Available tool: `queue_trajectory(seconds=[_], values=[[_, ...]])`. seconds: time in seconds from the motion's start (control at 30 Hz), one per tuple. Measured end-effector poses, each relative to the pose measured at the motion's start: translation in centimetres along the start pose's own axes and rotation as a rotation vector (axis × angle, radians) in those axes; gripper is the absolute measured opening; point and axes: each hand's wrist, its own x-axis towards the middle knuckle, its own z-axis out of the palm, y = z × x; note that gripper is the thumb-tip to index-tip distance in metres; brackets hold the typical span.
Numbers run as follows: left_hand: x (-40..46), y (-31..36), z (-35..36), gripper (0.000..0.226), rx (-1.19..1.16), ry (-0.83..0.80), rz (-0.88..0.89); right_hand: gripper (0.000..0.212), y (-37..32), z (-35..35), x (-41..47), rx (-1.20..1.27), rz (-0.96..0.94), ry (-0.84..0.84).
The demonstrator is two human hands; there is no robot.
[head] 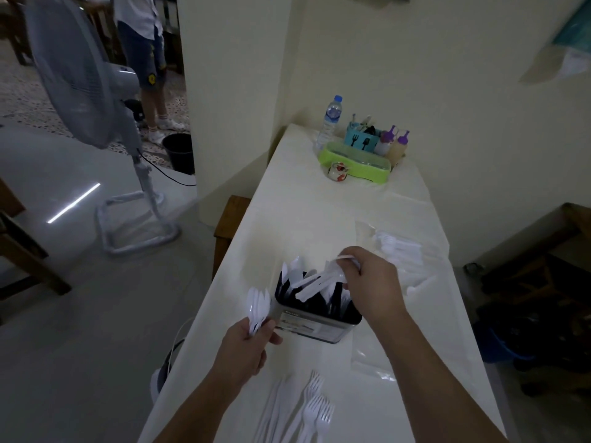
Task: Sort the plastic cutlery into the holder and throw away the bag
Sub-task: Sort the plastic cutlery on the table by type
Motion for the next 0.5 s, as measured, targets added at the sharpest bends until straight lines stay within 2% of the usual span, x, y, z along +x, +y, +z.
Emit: queue_trajectory(seconds=[0.2,0.4,0.5], values=[[0.1,-0.2,-1.0,0.017,0.008,0.017,-0.006,0.019,-1.3,2.2,0.4,-0.244,-0.112,-0.108],[0.3,-0.5,-1.6,0.02,0.0,0.032,-0.039,0.02,-2.3,2.0,0.9,-0.273,-0.146,-0.073],[0.3,-0.4,-1.5,0.02,0.001,0.034,-0.043,0.019,-2.6,1.6,1.7,-0.208,-0.114,-0.019]])
